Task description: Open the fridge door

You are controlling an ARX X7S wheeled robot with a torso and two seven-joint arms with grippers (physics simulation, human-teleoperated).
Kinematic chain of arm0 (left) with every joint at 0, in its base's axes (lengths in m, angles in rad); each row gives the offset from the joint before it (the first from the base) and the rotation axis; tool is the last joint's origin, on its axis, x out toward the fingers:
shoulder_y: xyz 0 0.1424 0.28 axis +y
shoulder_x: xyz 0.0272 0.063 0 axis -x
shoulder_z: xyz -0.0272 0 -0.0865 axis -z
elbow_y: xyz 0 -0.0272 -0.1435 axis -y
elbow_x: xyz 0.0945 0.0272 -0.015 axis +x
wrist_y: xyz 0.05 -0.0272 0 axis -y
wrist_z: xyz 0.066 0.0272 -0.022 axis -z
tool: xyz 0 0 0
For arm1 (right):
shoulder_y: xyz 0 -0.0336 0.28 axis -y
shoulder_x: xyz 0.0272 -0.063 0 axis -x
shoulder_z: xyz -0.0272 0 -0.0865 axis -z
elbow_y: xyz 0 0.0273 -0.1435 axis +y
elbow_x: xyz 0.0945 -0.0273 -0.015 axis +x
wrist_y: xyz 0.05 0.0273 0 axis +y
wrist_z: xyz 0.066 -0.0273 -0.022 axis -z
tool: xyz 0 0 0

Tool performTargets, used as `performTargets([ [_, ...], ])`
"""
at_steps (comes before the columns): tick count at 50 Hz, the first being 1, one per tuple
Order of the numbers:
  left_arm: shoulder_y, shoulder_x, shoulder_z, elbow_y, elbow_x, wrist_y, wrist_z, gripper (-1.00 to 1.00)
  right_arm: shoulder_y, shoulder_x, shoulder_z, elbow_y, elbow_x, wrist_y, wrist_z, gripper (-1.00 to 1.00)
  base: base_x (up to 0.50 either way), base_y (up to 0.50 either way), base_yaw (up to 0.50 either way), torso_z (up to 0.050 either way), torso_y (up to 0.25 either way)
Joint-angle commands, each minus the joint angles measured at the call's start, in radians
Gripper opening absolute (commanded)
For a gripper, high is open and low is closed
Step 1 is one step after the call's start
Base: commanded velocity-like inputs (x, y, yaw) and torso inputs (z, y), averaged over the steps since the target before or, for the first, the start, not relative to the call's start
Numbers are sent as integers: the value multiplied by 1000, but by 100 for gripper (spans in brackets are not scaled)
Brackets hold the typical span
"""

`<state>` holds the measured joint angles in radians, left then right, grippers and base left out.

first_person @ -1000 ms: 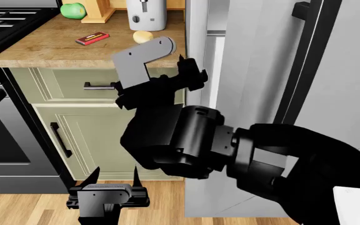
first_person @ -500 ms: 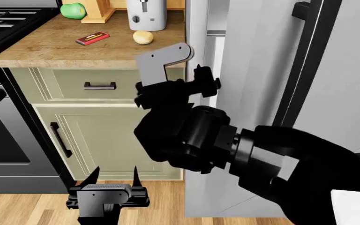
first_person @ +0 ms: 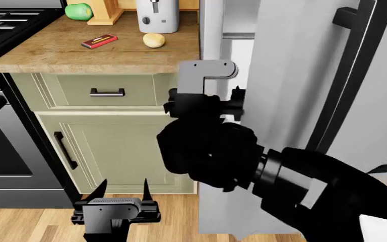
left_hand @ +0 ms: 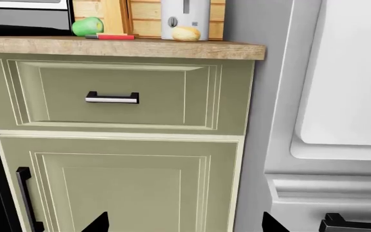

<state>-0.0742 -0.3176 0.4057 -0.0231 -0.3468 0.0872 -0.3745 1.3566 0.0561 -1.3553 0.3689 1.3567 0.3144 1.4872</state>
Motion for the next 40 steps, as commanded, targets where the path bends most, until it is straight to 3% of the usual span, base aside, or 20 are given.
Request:
performTargets([
  [1, -1, -1, 2, -1, -1, 2, -2, 100, -193, 11, 327, -110, -188, 133, 83, 100, 0, 0, 0, 0, 0],
  [8, -2, -3, 4, 2, -2, -1, -4, 100, -332, -48, 578, -217, -385, 308, 79, 100, 0, 0, 0, 0, 0],
  [40, -4, -6, 12, 1, -4, -1, -10, 100, -653, -53, 1029, -388, -694, 373, 80, 100, 0, 0, 0, 0, 0],
])
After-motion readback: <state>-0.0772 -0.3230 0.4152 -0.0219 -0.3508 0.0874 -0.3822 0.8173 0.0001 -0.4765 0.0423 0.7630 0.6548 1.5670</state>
